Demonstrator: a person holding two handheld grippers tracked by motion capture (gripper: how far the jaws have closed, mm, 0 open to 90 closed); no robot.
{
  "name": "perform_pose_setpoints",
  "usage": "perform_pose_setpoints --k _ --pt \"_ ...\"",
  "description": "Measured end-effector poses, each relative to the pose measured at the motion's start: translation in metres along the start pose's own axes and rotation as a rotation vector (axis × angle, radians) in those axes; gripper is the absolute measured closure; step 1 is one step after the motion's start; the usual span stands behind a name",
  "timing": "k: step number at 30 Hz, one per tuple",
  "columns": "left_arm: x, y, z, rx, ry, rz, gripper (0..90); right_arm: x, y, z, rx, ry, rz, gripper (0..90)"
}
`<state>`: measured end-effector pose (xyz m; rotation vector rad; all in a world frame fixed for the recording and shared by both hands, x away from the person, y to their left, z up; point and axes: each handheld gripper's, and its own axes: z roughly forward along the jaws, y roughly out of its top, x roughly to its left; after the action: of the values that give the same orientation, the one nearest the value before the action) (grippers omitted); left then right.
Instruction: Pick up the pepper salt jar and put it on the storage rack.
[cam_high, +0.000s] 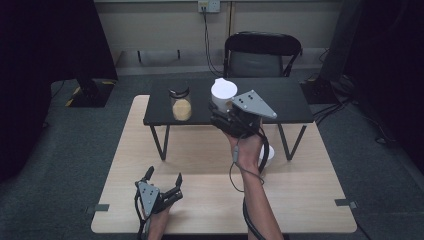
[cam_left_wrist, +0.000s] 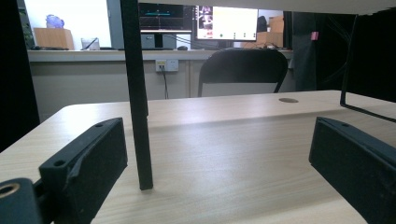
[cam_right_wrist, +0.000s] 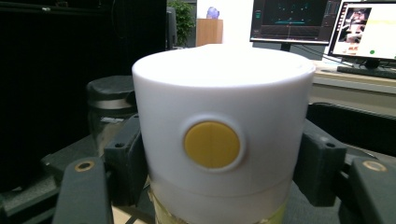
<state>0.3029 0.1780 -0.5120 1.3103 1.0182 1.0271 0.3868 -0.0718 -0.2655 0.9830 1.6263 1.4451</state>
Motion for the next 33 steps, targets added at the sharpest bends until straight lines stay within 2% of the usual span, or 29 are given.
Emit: perform_pose_setpoints --k 4,9,21,29,31,33 --pt "0.0 0.0 0.0 0.0 0.0 0.0 3.7 -0.003 0.001 0.008 -0.005 -0.006 -0.009 30.1" --pt "0.0 0.0 0.0 0.001 0.0 0.0 3.7 -0.009 0.0 0.016 -0.011 -0.01 0.005 30.1" --pt "0.0 0.0 0.0 0.0 0.001 -0.001 3.8 -0.021 -0.003 0.036 0.017 -0.031 0.019 30.1" --pt "0.0 0.0 0.0 0.0 0.001 -0.001 3.8 -0.022 -0.011 0.044 0.03 -0.033 0.027 30.0" --pt "0.0 0.0 0.0 -0.001 0.001 -0.001 3.8 -0.023 -0.012 0.045 0.027 -0.028 0.036 30.0" --pt "0.0 0.0 0.0 -0.001 0.001 -0.001 3.8 -0.026 -0.012 0.045 0.037 -0.029 0.068 29.9"
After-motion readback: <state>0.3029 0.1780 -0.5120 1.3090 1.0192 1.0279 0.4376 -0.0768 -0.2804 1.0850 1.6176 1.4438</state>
